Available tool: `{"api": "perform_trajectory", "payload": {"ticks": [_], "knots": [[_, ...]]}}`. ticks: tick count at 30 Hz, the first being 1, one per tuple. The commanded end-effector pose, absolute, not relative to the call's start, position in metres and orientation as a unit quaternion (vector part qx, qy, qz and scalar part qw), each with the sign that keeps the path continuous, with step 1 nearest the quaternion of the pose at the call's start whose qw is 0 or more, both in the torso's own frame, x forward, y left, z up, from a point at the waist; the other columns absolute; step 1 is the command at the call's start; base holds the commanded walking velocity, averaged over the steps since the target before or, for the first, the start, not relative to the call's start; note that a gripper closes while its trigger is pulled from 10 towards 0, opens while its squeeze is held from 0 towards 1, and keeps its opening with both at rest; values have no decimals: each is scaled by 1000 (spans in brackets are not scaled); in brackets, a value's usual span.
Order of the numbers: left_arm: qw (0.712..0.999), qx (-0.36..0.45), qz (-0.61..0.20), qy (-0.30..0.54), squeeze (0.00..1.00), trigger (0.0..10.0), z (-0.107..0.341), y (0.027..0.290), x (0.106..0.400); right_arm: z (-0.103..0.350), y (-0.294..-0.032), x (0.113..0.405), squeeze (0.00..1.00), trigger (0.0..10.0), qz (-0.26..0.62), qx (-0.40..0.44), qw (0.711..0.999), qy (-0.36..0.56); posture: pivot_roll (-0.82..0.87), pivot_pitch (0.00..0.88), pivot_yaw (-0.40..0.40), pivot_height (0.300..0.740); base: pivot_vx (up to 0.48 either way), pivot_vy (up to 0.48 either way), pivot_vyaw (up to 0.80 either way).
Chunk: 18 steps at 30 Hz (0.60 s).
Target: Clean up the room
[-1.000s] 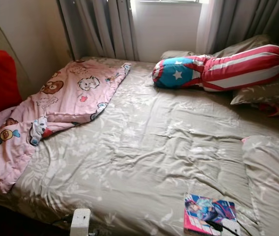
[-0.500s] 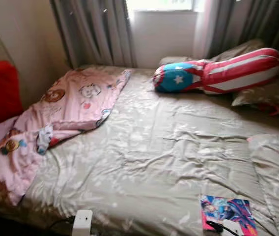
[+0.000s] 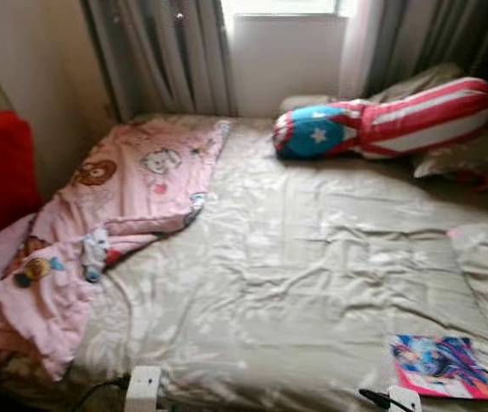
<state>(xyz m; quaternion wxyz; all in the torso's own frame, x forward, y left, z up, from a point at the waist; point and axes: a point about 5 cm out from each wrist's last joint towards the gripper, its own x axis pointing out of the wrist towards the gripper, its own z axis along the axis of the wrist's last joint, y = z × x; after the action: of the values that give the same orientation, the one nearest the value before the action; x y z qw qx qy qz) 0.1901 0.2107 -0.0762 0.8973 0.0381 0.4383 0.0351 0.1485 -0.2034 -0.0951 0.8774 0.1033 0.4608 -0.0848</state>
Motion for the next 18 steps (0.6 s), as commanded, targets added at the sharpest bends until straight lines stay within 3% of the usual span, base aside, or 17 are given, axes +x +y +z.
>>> {"api": "perform_trajectory", "payload": {"ticks": [1,11,18], "knots": [[888,38,49,456,0,10000,-79,225,178,-95,-196,152,0,10000,-81,115,878,458,-31,0,-4,740,0,465,0],[884,38,51,463,0,10000,-82,230,170,-95,-196,152,0,10000,-76,110,878,460,-32,0,-1,740,0,466,0],[884,36,46,464,0,10000,-84,219,172,-95,-196,151,0,10000,-74,108,877,462,-30,0,0,740,0,467,0]]}}
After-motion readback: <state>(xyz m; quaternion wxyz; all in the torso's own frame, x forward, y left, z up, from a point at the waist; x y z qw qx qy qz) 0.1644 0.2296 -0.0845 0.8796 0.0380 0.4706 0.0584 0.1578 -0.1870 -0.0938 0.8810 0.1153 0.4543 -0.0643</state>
